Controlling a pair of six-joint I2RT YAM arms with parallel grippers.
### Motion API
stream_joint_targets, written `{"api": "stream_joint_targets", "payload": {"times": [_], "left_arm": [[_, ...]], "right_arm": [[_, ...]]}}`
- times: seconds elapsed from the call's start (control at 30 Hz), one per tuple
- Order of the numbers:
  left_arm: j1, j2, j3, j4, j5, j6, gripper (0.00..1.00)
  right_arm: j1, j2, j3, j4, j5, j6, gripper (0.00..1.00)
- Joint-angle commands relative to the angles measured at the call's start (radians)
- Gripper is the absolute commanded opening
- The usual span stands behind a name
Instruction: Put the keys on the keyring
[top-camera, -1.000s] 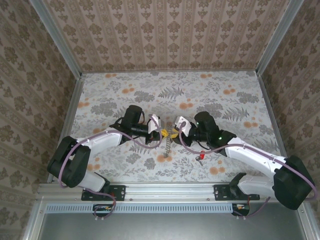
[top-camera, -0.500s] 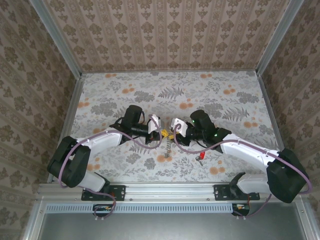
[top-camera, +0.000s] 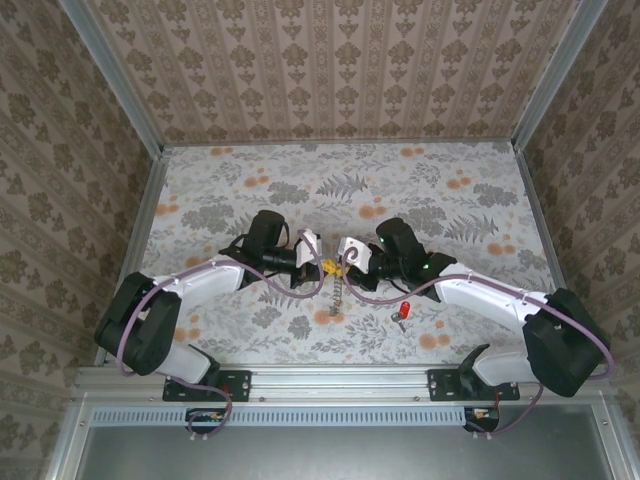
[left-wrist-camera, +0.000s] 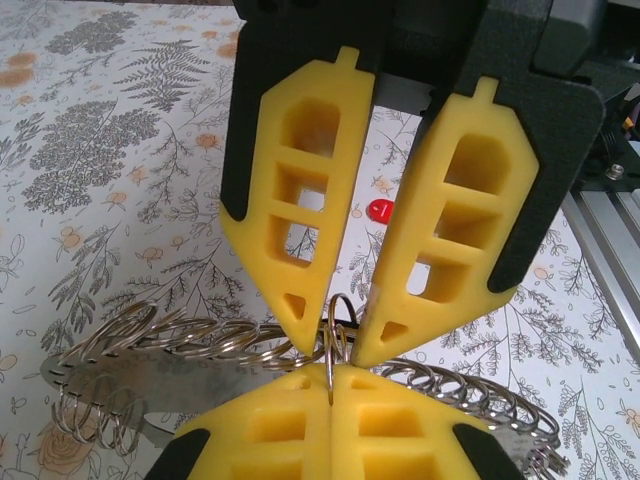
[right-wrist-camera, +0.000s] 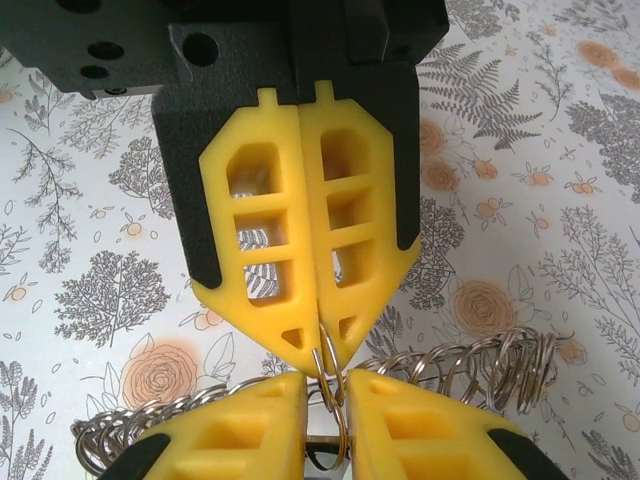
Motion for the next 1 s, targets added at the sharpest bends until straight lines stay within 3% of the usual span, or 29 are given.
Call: {"api": "stream_joint_targets", "payload": {"times": [0.0,0.37,0.63,0.97], "left_arm": [[-0.007,-0.028,0.034,-0.024,0.038,0.029,0.0],[-0.006,-0.03,0.037,-0.035,0.021,0.025,0.0],[-0.012,-0.029,0.053,-0.069,-0.008,0.033,0.08],[-0.026,-0.012,0.086,-0.128,-0.028,0.058,0.1]], "right_arm": [[-0.012,0.014,0.032,-0.015,-0.023,-0.024,0.18],[-0.013,0.006,0.033,-0.033,-0.033,-0.045,0.0],[-0.013,0.005,0.059,-0.071,-0.04,-0.045,0.0],[-0.009,0.009,0.08,-0.106,-0.021,-0.037,0.0]]}}
